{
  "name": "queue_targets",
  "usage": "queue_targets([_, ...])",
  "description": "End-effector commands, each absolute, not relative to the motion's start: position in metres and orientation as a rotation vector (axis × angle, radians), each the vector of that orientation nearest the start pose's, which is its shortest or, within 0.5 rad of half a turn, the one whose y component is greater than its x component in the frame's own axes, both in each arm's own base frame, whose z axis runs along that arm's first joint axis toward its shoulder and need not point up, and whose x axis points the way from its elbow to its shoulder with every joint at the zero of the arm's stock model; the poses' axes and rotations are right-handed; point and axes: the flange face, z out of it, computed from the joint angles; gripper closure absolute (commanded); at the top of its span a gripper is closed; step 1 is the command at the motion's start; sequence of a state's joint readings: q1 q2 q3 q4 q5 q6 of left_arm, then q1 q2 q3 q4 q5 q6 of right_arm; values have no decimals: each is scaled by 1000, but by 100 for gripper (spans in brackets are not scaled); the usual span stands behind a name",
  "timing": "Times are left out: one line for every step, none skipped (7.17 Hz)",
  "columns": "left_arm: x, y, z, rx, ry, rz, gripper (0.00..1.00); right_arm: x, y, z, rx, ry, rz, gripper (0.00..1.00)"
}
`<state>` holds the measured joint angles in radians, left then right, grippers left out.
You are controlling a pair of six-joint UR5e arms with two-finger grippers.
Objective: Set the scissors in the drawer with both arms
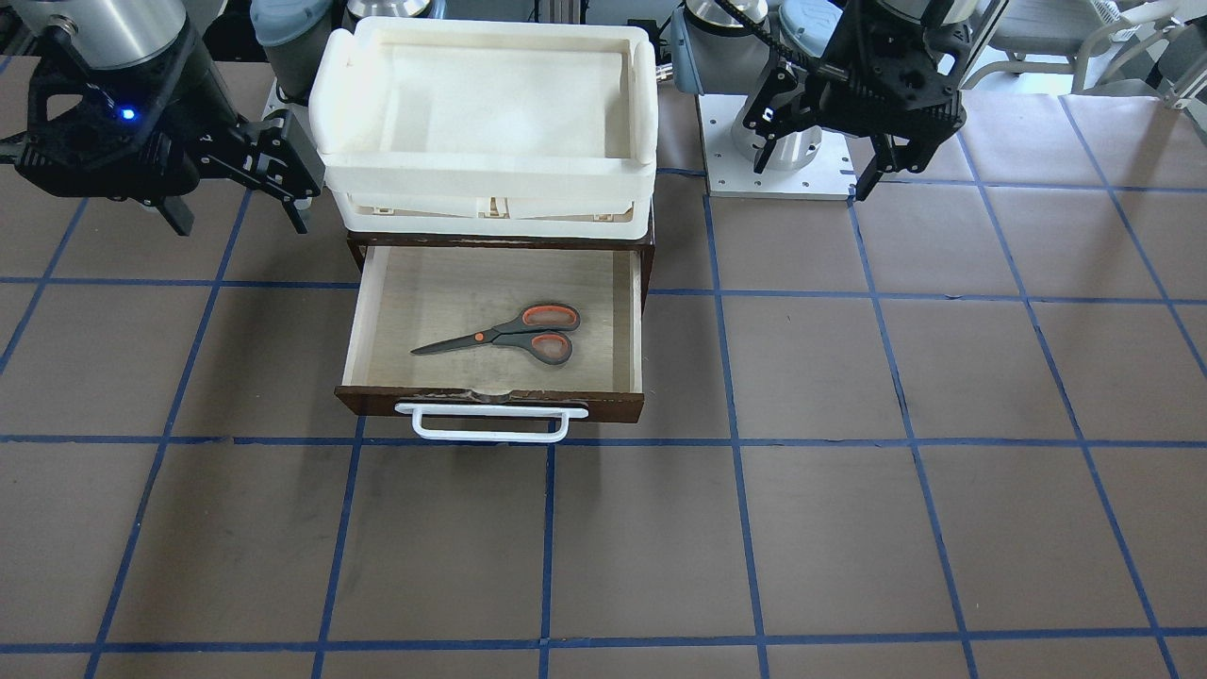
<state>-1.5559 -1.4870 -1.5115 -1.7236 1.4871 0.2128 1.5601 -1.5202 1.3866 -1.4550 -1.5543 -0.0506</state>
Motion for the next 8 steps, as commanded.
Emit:
queue_targets([-110, -457, 543, 121, 3216, 10, 0, 129, -513, 541, -63, 3125, -27, 0])
queue_targets([-95, -467, 544, 79, 3206, -84, 0, 129, -513, 541, -63, 3126, -27, 0])
queue_targets([-92, -469, 545, 67, 3201, -111, 0, 129, -513, 541, -63, 3126, -27, 0])
queue_targets([-95, -468, 540, 52, 3203, -91, 0, 129, -513, 541, -63, 3126, -27, 0])
queue_targets([-95, -466, 537, 5, 3205, -82, 0, 129, -513, 541, -63, 3126, -27, 0])
queue_targets([-96, -465, 535, -7, 3206, -74, 0, 129, -514, 540, -63, 3126, -25, 0])
queue_targets([-94, -468, 531, -120, 3180, -60, 0, 129, -513, 540, -63, 3126, -22, 0])
queue_targets([-97, -472, 529, -154, 3139, -75, 0, 129, -513, 540, -62, 3126, -20, 0])
